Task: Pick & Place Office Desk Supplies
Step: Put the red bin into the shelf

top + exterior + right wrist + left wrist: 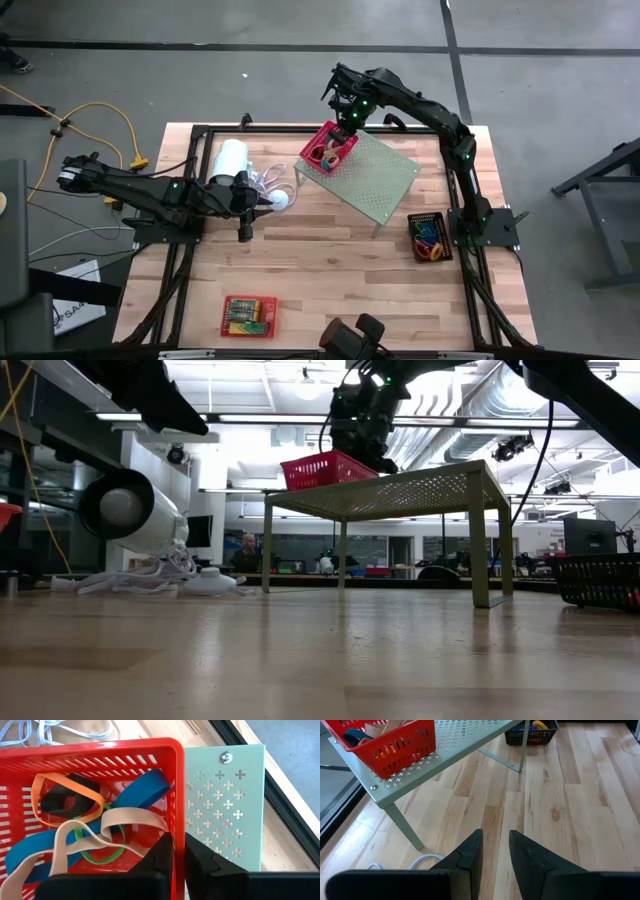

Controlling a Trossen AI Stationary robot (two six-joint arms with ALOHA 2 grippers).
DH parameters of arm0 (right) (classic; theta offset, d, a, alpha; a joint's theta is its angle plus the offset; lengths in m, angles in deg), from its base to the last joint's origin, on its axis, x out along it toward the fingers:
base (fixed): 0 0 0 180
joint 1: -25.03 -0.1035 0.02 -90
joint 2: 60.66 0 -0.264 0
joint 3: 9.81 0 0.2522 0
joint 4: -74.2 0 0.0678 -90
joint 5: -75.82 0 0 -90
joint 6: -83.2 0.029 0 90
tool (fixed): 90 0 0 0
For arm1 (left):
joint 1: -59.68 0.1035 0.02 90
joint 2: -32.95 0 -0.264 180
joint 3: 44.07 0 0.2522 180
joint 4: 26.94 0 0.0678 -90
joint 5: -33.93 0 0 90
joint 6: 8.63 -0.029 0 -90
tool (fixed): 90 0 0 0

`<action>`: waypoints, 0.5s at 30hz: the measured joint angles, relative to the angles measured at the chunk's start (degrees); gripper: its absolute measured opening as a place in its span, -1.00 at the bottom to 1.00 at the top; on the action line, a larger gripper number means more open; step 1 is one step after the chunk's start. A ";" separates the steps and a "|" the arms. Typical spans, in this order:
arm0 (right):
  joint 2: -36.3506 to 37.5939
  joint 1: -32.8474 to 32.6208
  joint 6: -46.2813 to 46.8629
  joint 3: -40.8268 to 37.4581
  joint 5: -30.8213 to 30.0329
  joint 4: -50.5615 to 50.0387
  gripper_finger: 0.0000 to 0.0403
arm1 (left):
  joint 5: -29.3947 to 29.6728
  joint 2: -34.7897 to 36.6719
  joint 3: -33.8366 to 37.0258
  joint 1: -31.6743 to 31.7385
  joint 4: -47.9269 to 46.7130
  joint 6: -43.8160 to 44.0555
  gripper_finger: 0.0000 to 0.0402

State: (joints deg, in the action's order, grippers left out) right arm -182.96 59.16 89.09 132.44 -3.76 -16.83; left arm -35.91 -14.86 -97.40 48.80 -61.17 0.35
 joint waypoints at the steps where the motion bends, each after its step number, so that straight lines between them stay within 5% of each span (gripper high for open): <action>1: 0.00 0.00 -0.02 0.00 0.00 0.00 -0.87 | 0.00 0.00 0.01 0.01 0.02 -0.02 -0.56; 15: 0.00 0.00 -0.33 0.00 -0.01 0.29 -0.85 | 0.00 0.01 -0.01 -0.01 0.02 0.00 -0.56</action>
State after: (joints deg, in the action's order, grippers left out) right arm -182.96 59.16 88.77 132.44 -3.77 -16.55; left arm -35.91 -14.84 -97.40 48.79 -61.15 0.35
